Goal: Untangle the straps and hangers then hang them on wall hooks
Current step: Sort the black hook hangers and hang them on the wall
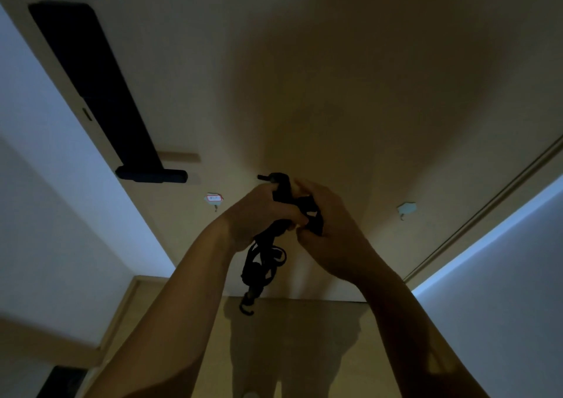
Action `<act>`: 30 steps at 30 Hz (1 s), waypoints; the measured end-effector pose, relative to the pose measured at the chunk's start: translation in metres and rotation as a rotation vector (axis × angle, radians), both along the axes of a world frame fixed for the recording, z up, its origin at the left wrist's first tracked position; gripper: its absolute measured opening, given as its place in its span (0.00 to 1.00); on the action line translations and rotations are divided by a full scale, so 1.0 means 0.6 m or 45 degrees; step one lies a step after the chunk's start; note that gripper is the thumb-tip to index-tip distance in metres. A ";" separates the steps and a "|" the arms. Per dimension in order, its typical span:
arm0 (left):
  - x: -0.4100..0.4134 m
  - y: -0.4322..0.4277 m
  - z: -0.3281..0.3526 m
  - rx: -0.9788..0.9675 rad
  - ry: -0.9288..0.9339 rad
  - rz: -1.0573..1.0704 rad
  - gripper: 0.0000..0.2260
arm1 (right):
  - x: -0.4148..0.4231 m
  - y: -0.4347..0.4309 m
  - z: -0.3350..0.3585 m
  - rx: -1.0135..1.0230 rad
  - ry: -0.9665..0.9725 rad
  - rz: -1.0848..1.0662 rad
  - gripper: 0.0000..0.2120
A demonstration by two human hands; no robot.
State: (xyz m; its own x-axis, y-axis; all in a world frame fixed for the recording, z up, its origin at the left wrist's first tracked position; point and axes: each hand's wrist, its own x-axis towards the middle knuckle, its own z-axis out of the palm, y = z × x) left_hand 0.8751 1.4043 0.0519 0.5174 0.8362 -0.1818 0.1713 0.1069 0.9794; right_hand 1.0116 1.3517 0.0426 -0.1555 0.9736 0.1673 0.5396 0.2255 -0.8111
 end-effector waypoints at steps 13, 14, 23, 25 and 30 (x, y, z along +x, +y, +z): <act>-0.038 0.010 0.022 -0.055 -0.139 0.142 0.05 | 0.011 0.023 0.044 -0.291 0.649 -0.009 0.10; -0.040 0.012 0.023 -0.041 -0.127 0.155 0.05 | 0.015 0.025 0.049 -0.328 0.698 0.000 0.09; -0.007 0.006 0.077 0.300 -0.099 0.143 0.02 | 0.007 0.063 0.141 -0.349 0.743 -0.076 0.10; -0.001 0.012 0.098 0.364 -0.112 0.150 0.03 | 0.010 0.071 0.170 -0.310 0.689 -0.119 0.09; 0.010 0.031 0.151 0.393 -0.222 0.261 0.10 | 0.014 0.094 0.227 -0.196 0.542 -0.148 0.06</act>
